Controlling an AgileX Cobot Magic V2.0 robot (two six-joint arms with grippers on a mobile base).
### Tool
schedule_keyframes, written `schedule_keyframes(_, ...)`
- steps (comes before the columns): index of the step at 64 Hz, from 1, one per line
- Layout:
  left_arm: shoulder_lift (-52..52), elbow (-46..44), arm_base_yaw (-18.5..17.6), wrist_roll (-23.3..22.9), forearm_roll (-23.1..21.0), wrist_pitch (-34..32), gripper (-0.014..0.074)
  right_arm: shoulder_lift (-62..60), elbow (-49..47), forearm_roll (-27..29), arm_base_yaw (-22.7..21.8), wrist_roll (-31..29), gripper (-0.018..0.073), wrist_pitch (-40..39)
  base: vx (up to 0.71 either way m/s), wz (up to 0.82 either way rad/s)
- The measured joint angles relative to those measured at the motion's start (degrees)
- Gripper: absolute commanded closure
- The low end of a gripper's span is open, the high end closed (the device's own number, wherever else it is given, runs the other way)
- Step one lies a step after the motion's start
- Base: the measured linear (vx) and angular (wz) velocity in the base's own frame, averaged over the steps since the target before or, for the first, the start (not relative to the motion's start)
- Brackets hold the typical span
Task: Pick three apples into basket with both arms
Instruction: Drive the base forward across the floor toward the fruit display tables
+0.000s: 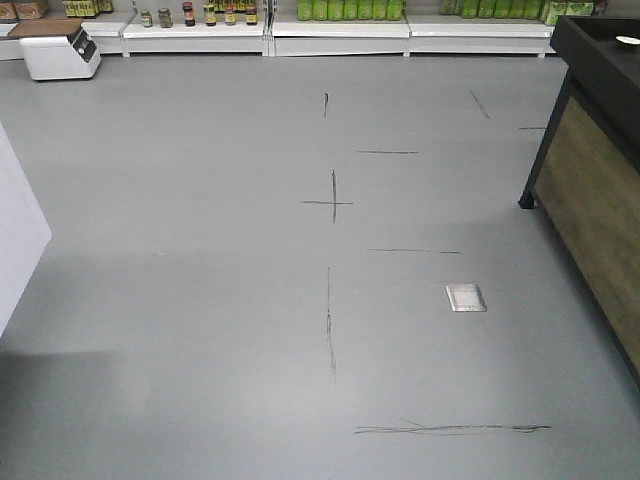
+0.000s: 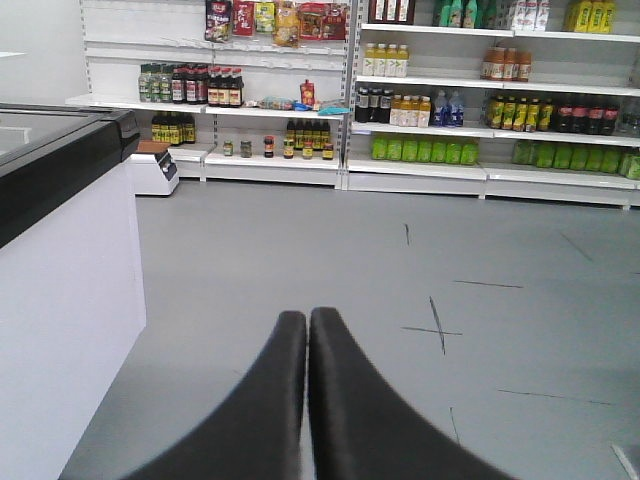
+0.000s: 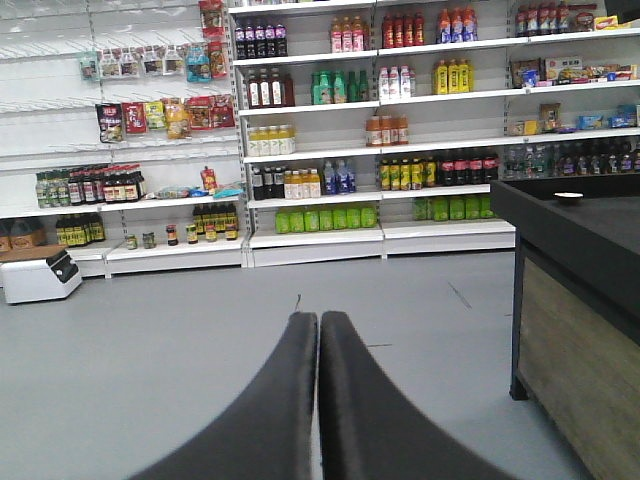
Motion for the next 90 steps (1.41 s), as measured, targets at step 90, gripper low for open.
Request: schedule_keyframes(90,0.0,0.0,0.0,0.0,0.0,0.0,0.0603,0.0,0.0,0.0,0.0,0.0,0.0564,0.0,0.01,0.01)
